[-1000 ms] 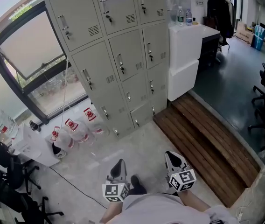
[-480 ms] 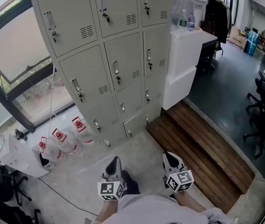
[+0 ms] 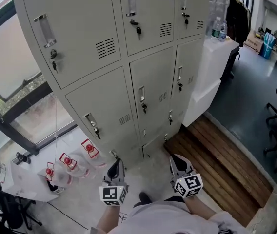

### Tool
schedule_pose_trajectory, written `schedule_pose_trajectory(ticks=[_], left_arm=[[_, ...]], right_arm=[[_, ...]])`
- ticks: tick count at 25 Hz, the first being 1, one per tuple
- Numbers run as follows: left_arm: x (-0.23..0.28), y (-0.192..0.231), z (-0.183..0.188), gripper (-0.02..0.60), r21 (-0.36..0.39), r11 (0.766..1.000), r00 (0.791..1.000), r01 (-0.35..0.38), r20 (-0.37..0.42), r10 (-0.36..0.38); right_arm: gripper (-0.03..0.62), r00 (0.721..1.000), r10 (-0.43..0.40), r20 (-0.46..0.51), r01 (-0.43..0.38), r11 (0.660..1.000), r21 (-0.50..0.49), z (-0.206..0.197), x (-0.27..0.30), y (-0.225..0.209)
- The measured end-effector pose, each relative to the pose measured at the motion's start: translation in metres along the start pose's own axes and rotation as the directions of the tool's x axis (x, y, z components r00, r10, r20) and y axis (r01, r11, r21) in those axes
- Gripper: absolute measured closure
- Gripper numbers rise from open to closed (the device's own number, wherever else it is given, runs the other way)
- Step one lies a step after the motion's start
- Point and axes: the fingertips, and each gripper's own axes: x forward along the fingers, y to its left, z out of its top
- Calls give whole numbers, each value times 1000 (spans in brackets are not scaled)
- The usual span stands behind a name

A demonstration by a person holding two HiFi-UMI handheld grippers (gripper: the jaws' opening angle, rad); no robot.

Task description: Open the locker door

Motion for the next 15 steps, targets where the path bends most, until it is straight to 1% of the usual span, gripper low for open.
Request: schedule_pose_trajectory(ticks=[3, 7, 11, 15], left_arm=[[27, 12, 7, 578, -4, 1000, 1000, 0, -1, 0], [53, 21, 3, 580, -27, 999, 999, -21, -26, 20], [66, 26, 5, 578, -44, 995, 995, -88, -42, 86], [74, 22, 12, 579, -54, 987, 988, -149, -36, 148]], right_arm=[[580, 1000, 22, 1, -22, 1000, -5, 7, 34, 1], [579, 997, 75, -9, -75, 997, 1, 8, 66, -4], [580, 990, 135, -35, -136, 991, -6, 9, 85, -15], [579, 980, 194, -49, -196, 980, -30, 17, 100, -30]])
